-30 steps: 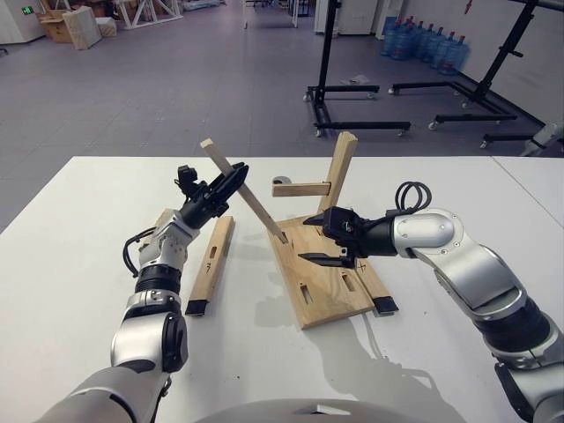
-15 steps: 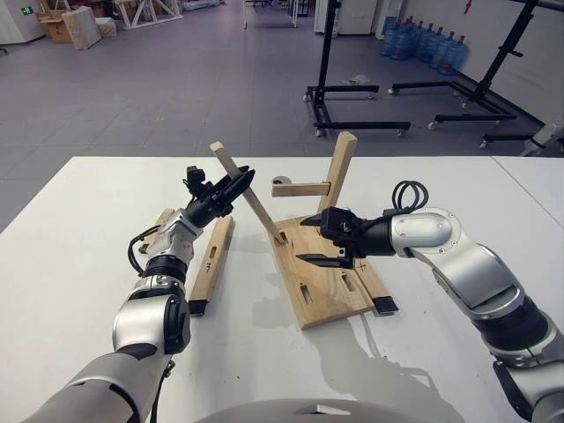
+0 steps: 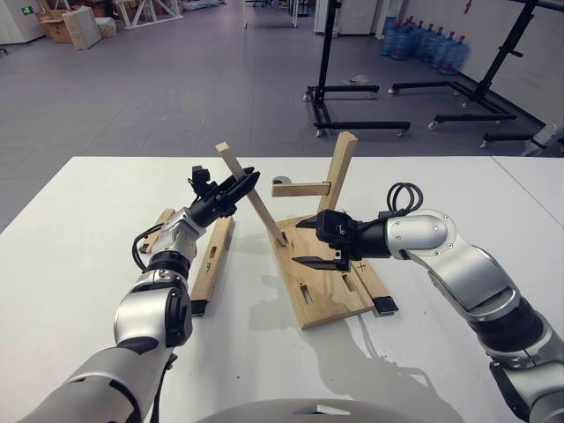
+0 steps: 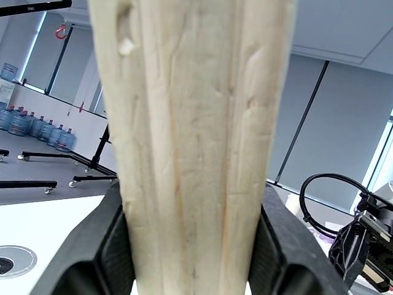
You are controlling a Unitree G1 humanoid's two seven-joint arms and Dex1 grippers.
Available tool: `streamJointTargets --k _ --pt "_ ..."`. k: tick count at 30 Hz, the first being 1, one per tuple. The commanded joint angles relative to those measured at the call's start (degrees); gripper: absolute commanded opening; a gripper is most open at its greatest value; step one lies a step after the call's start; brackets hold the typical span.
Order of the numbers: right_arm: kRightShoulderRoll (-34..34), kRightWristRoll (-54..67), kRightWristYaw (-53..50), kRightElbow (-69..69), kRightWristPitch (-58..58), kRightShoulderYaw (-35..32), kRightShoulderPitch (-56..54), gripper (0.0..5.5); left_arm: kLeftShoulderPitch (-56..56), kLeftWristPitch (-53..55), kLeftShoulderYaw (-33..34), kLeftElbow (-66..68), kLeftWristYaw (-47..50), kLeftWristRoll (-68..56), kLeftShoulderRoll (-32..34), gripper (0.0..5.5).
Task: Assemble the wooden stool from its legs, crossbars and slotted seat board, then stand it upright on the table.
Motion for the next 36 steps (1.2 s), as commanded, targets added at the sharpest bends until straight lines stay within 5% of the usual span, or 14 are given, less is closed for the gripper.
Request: streamJointTargets --k 1,7,25,36 --pt "-1.86 -3.63 -1.24 2.98 -0.03 0.69 -2.6 3.32 -2.38 -1.51 -0.27 1.73 0.59 1.7 -0.21 2.02" --pt "-8.11 -18.23 -1.08 13.91 -10.7 7.07 -3.75 3.32 -3.0 -2.48 0.09 2.36 0.44 2.4 -0.05 2.02" --pt "-7.47 -28.12 2.29 14.06 -20.27 13.88 9.65 3.32 -0.21 -2.53 1.15 1.1 -0.19 2.62 -0.76 2.02" --pt "-6.93 -29.9 3.19 14.19 -21.41 12.42 11.54 3.32 1.63 -2.45 0.88 -0.15 -0.39 3.18 0.95 2.02"
